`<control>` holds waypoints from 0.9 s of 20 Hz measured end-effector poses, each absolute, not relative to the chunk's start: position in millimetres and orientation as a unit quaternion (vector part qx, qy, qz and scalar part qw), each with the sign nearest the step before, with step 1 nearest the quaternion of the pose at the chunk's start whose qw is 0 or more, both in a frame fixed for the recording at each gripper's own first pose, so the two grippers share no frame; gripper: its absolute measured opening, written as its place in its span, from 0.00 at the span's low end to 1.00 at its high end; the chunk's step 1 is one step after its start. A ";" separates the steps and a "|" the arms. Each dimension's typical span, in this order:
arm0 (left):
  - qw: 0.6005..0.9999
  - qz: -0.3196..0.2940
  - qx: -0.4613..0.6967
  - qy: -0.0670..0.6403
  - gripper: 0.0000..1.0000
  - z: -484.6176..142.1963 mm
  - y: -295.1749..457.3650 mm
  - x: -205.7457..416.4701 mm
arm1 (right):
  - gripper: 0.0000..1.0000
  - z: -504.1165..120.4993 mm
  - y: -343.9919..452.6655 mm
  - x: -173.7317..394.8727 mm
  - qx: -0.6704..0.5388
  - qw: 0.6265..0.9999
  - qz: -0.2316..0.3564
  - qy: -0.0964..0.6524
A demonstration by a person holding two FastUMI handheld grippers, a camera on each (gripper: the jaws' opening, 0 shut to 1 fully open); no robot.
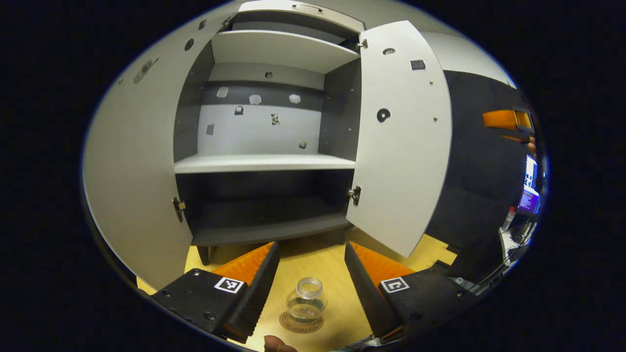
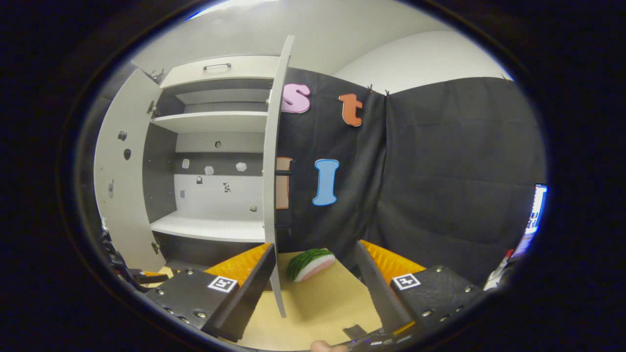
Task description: Grasp the bottle in the cabinet with the left hand and place it on the coaster, then close the right door with the right hand and the left door with the left hand.
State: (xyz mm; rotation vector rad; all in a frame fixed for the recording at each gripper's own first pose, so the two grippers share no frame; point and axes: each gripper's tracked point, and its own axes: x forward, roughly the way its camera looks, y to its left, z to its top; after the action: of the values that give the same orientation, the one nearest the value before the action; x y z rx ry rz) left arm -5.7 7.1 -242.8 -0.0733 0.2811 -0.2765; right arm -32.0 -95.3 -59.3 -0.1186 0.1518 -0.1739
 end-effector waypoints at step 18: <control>0.999 0.043 -0.015 -0.025 0.95 -1.9 91.8 -44.5 | 0.99 -23.2 -98.3 31.9 -0.055 0.997 -0.046 0.033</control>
State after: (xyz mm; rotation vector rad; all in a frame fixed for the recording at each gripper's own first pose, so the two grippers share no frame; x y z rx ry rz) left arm -44.5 91.8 -1.9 -0.0303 -0.0509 0.0851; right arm 31.9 -98.3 -23.2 -0.1099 0.0667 -0.0930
